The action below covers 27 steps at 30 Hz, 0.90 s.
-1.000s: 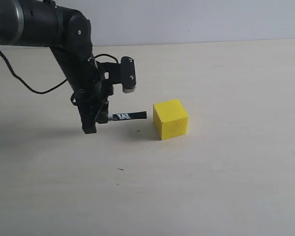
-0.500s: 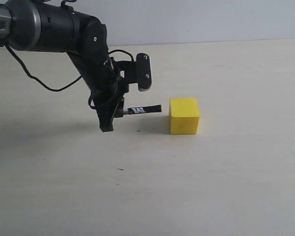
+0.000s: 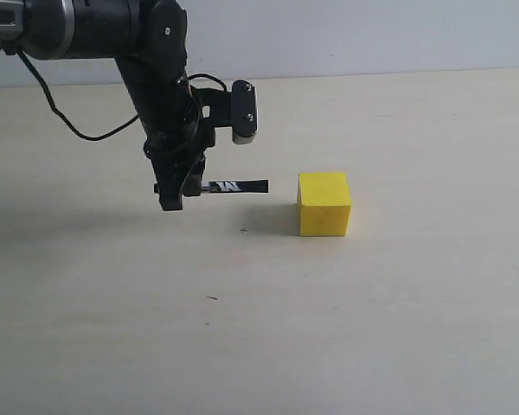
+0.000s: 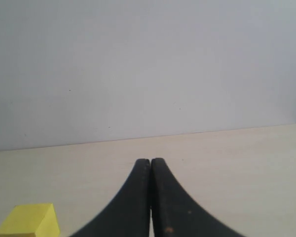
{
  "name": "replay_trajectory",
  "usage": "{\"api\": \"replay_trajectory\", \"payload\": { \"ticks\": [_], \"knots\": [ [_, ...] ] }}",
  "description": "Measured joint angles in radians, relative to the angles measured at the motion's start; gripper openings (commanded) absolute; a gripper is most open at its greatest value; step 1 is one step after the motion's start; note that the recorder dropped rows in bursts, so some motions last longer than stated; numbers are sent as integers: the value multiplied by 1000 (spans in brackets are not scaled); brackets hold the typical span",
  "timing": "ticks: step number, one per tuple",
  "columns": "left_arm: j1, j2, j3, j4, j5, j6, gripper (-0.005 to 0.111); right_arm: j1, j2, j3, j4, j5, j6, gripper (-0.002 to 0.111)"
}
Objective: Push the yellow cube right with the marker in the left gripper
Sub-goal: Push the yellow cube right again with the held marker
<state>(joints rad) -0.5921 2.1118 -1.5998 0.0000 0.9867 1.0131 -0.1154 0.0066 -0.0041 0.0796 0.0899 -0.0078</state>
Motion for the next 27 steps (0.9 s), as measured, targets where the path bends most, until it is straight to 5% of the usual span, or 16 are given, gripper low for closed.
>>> {"api": "replay_trajectory", "payload": {
  "ticks": [27],
  "knots": [
    [-8, 130, -124, -12, 32, 25, 0, 0, 0, 0, 0, 0, 0, 0]
  ]
}}
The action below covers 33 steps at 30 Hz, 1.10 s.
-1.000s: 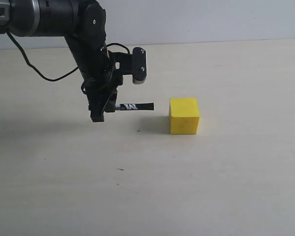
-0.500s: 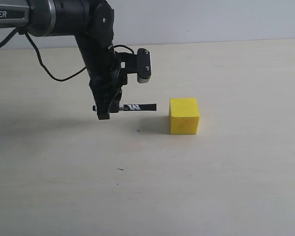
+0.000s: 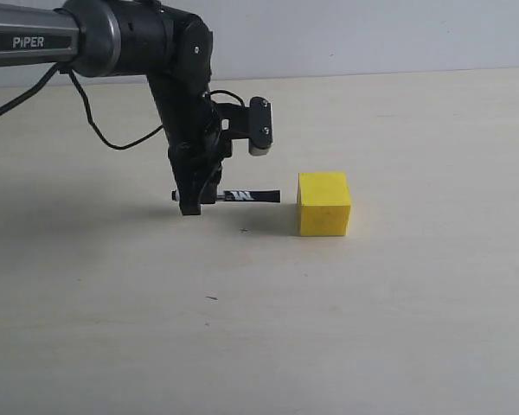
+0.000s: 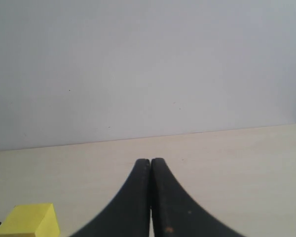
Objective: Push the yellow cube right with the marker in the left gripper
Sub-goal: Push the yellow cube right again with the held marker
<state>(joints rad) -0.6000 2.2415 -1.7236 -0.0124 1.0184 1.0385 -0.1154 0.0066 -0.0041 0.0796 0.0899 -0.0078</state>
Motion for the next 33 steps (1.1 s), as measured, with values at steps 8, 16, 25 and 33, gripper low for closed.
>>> {"api": "replay_trajectory", "payload": {
  "ticks": [8, 16, 25, 33],
  "knots": [
    [-71, 17, -51, -3, -4, 41, 0, 0, 0, 0, 0, 0, 0, 0],
    [-92, 19, -64, -16, 3, 51, 0, 0, 0, 0, 0, 0, 0, 0],
    [-32, 19, -64, 3, 18, 18, 0, 0, 0, 0, 0, 0, 0, 0],
    [-169, 64, -127, -32, -40, 19, 0, 0, 0, 0, 0, 0, 0, 0]
  ]
}}
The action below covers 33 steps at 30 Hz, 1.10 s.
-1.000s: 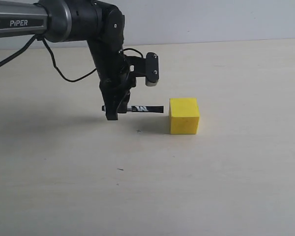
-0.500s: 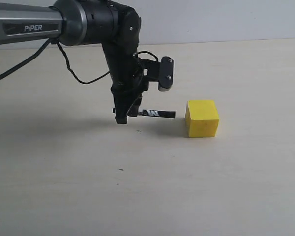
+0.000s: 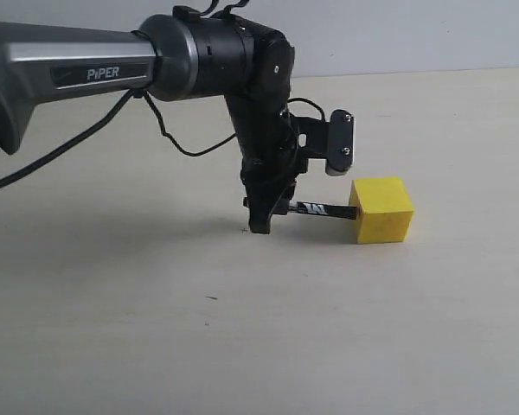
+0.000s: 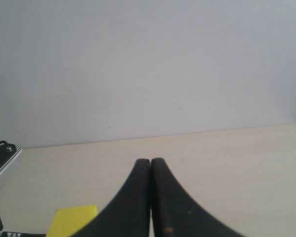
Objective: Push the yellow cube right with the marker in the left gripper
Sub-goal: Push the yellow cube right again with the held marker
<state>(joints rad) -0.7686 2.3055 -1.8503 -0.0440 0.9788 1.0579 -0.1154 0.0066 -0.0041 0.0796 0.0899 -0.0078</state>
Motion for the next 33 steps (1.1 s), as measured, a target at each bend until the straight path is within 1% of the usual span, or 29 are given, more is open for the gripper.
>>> {"api": "replay_trajectory", "payload": {
  "ticks": [2, 5, 6, 8, 11, 12, 15, 16, 18, 21, 23, 28, 33],
  "knots": [
    [7, 9, -22, -9, 36, -29, 0, 0, 0, 0, 0, 0, 0, 0],
    [50, 9, -22, -11, 107, -76, 0, 0, 0, 0, 0, 0, 0, 0],
    [64, 9, -22, -9, 120, -83, 0, 0, 0, 0, 0, 0, 0, 0],
    [71, 9, -22, -6, 123, -90, 0, 0, 0, 0, 0, 0, 0, 0],
    [48, 14, -22, -18, 55, -106, 0, 0, 0, 0, 0, 0, 0, 0],
    [24, 15, -24, -21, 11, -107, 0, 0, 0, 0, 0, 0, 0, 0],
    [-23, 15, -24, -25, -47, -111, 0, 0, 0, 0, 0, 0, 0, 0],
    [-35, 18, -34, -31, -49, -112, 0, 0, 0, 0, 0, 0, 0, 0],
    [-27, 18, -50, -31, -26, -112, 0, 0, 0, 0, 0, 0, 0, 0],
    [18, 18, -56, -22, 13, -154, 0, 0, 0, 0, 0, 0, 0, 0],
    [27, 18, -56, -12, 23, -161, 0, 0, 0, 0, 0, 0, 0, 0],
    [-7, 42, -101, -13, 28, -163, 0, 0, 0, 0, 0, 0, 0, 0],
    [-51, 123, -187, -13, 41, -167, 0, 0, 0, 0, 0, 0, 0, 0]
  ]
}}
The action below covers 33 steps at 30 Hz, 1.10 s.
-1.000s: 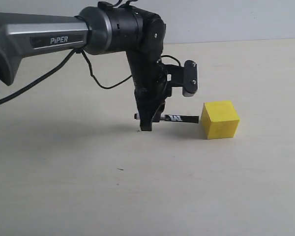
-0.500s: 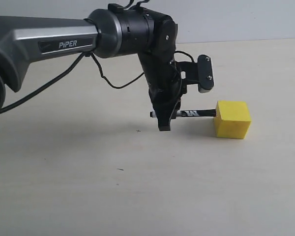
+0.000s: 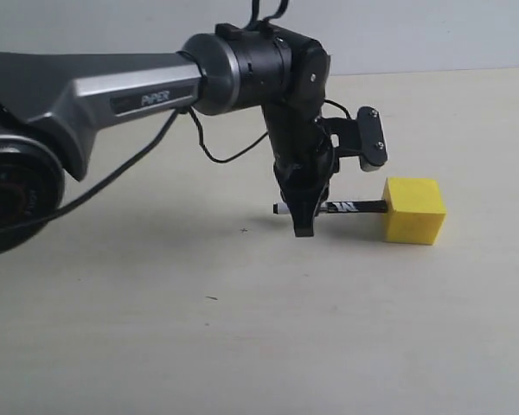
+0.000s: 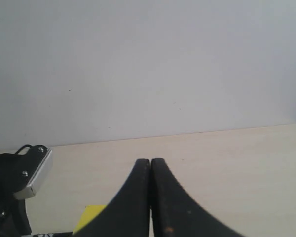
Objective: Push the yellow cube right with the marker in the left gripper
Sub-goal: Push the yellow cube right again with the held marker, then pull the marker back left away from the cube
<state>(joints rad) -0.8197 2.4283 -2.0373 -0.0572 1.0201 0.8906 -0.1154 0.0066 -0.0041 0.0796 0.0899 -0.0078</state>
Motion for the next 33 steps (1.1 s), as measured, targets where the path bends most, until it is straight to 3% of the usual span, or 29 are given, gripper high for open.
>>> {"api": "replay_trajectory", "payload": {
  "ticks": [6, 14, 26, 33],
  "knots": [
    [-23, 21, -70, -8, 48, -5, 0, 0, 0, 0, 0, 0, 0, 0],
    [5, 30, -75, 2, 98, -47, 0, 0, 0, 0, 0, 0, 0, 0],
    [-58, 51, -75, 4, 2, -50, 0, 0, 0, 0, 0, 0, 0, 0],
    [-23, 51, -77, 6, 93, -57, 0, 0, 0, 0, 0, 0, 0, 0]
  ]
}}
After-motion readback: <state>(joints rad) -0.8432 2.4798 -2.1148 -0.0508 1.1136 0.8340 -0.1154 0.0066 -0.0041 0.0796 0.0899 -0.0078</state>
